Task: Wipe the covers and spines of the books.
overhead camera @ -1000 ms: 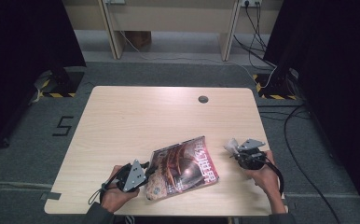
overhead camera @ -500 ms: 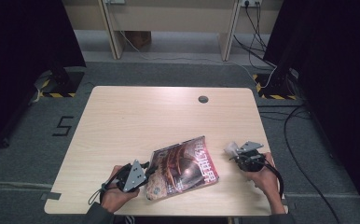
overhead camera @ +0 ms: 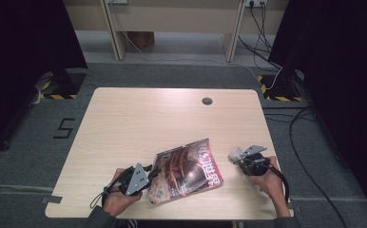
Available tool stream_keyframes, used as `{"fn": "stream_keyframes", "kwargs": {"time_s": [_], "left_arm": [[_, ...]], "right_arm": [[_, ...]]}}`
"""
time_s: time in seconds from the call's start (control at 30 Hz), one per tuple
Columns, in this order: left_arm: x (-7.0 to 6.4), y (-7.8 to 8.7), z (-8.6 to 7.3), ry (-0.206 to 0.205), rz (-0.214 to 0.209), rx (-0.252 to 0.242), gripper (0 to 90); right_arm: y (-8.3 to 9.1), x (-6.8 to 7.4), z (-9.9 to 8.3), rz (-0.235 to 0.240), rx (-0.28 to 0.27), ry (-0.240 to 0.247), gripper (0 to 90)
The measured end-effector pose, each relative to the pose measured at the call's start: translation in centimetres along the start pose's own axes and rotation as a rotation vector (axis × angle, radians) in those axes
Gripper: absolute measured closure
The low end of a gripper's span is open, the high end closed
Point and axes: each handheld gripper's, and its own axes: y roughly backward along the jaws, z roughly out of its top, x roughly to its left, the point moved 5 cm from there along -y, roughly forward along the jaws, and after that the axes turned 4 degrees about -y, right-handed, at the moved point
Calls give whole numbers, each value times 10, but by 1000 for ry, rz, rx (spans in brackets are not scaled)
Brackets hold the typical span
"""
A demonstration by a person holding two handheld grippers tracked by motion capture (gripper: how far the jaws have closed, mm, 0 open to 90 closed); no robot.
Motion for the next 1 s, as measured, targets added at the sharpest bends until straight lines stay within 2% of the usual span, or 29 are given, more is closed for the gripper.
{"fn": "stream_keyframes", "kwargs": {"time_s": [0.13, 0.23, 0.33, 0.4, 0.57, 0.67, 0.73, 0.83, 0.9, 1.0], "left_arm": [[0, 0, 0, 0, 1, 0, 762], [0, 0, 0, -1, 5, -2, 762], [0, -1, 0, -9, 5, -3, 761], [0, -1, 0, -10, 6, -3, 762], [0, -1, 1, -22, 5, -14, 763], [-1, -1, 2, -27, 7, -17, 764], [-1, -1, 1, -28, 6, -17, 764], [-1, -1, 1, -29, 7, -17, 764], [-1, -1, 1, -34, 7, -17, 764], [-1, -1, 1, -38, 5, -19, 764]], "right_arm": [[3, -2, 2, 11, -26, -46, 611], [8, -3, 9, 11, -78, -78, 505], [16, 2, 19, 4, -128, -70, 440], [20, 8, 28, 20, -169, -60, 407], [29, 40, 57, 106, -271, 41, 343], [27, 62, 75, 164, -291, 112, 317], [23, 73, 86, 196, -297, 141, 299], [16, 90, 104, 227, -317, 194, 286], [11, 99, 116, 253, -325, 219, 287], [1, 107, 130, 266, -331, 260, 289]]}}
